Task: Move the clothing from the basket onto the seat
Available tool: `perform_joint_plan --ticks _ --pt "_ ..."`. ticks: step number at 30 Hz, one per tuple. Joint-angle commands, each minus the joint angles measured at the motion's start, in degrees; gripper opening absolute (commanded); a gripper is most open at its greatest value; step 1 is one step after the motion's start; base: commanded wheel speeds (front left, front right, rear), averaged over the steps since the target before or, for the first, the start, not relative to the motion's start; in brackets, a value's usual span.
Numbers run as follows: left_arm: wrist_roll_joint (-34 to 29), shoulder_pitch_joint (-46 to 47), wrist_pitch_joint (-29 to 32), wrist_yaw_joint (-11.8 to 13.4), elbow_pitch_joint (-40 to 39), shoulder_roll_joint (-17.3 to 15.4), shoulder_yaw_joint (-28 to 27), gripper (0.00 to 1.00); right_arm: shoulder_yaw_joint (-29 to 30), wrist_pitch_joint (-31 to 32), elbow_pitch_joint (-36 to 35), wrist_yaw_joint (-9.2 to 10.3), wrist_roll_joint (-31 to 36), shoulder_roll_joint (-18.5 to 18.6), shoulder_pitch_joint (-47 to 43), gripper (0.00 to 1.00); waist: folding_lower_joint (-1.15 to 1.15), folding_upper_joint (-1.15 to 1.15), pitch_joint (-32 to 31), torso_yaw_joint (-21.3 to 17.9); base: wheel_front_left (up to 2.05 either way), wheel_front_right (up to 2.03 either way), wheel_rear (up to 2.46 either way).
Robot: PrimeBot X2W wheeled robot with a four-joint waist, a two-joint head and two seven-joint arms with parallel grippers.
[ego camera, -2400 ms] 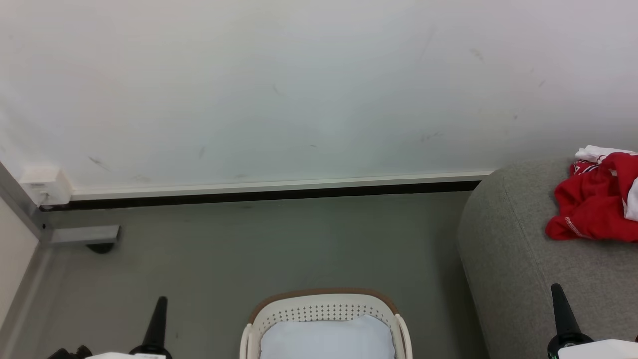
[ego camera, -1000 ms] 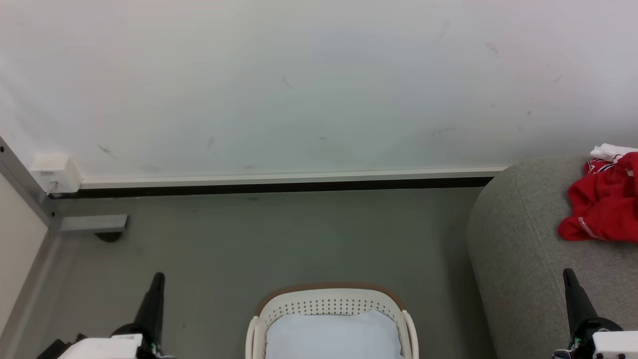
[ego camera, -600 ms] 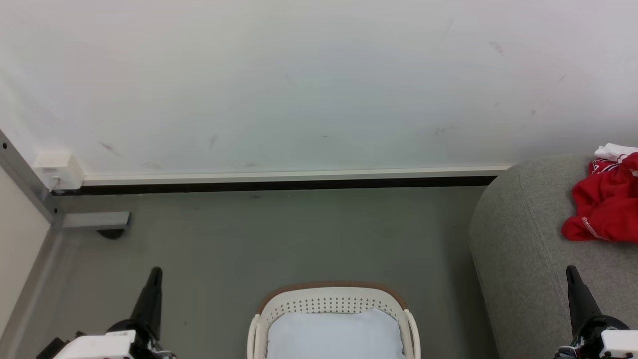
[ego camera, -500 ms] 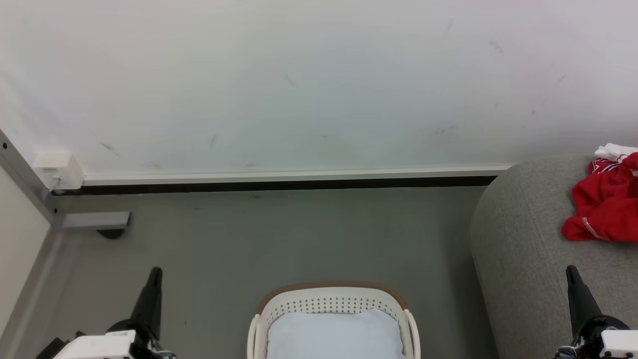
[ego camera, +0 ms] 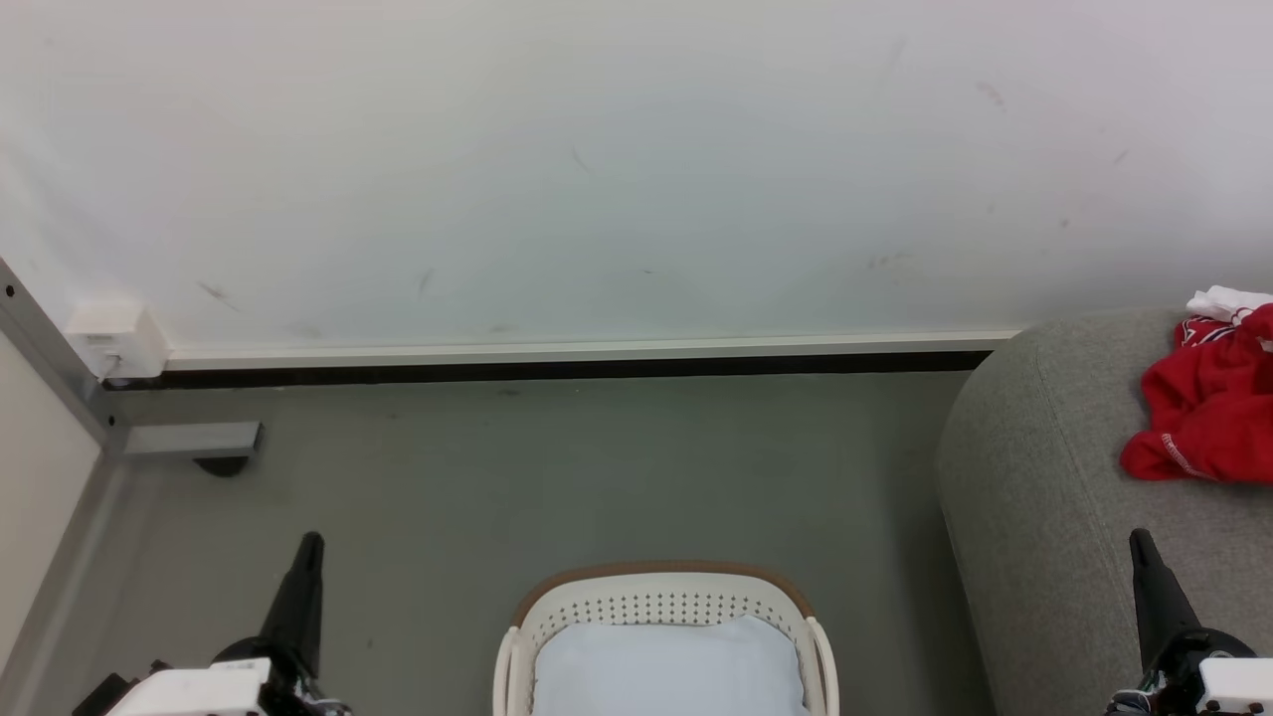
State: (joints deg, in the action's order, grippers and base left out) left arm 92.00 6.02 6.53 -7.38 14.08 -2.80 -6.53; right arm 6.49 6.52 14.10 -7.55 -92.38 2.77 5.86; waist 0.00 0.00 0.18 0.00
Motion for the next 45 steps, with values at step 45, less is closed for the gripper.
perform_joint_plan --ticks 45 --pt "0.76 0.51 0.22 -0.32 -0.01 -0.12 -0.15 0.0 0.22 0.22 -0.28 0.12 -0.08 0.19 0.66 0.0 0.0 0.0 0.0 0.0 0.0 0.0 0.0"
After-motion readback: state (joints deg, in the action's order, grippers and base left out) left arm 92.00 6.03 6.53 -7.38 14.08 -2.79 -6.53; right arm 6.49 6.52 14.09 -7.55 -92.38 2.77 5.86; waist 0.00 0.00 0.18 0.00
